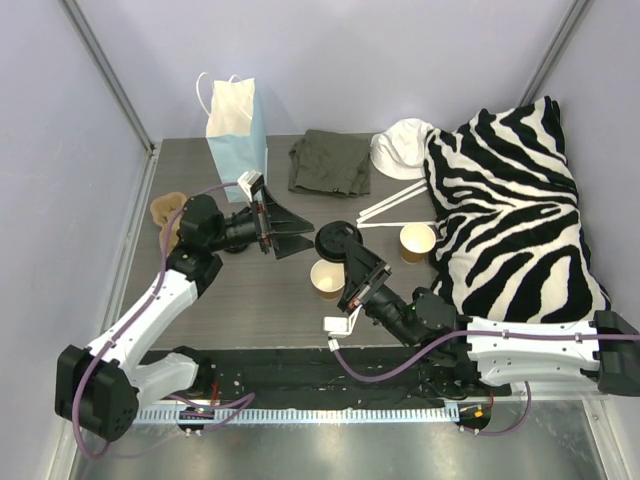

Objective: Pack the takeout coffee

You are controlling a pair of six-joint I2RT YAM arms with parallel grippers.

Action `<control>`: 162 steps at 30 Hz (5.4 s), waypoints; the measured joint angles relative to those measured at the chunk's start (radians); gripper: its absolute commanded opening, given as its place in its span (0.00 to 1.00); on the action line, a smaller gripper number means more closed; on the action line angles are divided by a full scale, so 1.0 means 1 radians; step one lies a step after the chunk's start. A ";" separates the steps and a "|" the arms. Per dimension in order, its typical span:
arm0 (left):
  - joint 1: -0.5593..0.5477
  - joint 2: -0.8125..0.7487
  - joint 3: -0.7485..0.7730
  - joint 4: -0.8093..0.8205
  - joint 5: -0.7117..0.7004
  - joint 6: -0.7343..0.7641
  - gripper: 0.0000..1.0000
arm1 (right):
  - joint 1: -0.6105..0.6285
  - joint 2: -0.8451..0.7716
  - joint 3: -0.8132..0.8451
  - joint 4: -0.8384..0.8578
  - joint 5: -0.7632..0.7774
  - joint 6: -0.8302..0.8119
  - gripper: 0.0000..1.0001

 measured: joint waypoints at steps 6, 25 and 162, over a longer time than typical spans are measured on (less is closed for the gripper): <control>-0.050 0.028 0.001 0.036 -0.024 -0.005 0.63 | 0.008 0.005 0.000 0.000 0.009 -0.010 0.01; -0.119 0.129 0.054 0.074 -0.013 -0.018 0.00 | 0.014 0.003 -0.001 -0.067 0.060 0.013 0.49; 0.358 0.148 0.176 -0.604 0.030 0.829 1.00 | -0.724 0.573 0.961 -1.590 -0.739 1.687 0.01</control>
